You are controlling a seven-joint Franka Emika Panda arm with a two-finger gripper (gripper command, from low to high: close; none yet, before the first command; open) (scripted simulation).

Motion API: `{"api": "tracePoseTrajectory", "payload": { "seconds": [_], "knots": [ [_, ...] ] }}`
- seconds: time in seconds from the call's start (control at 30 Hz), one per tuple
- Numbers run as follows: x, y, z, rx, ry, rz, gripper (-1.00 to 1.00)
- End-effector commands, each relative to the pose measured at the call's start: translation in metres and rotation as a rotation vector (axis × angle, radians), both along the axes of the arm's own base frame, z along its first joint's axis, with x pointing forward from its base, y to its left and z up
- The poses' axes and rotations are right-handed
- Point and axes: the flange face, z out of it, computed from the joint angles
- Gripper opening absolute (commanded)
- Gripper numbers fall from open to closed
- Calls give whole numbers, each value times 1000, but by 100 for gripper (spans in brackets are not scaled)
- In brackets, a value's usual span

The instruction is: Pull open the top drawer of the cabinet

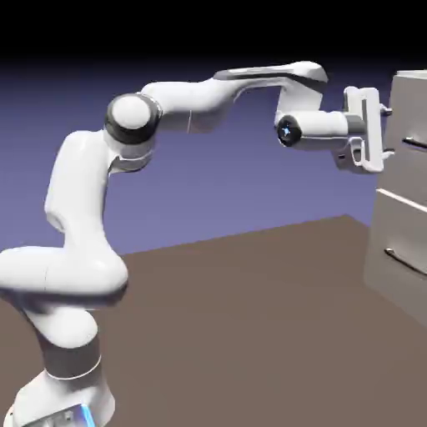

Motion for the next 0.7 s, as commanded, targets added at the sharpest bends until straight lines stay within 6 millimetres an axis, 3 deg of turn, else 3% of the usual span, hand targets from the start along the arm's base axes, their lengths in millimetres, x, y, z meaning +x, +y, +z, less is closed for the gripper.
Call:
{"api": "tracePoseTrajectory", "payload": {
  "seconds": [0.0, 0.17, 0.23, 0.6, 0.63, 0.67],
  "knots": [
    [6, -3, -6, 41, -9, -1, 0],
    [33, -19, -31, 254, -60, -13, 0],
    [35, -20, -33, 266, -63, -14, 0],
    [85, -20, -33, 266, -63, -14, 0],
    [85, -20, -33, 266, -63, -14, -100],
    [85, -20, -33, 266, -63, -14, -100]
  ]
}}
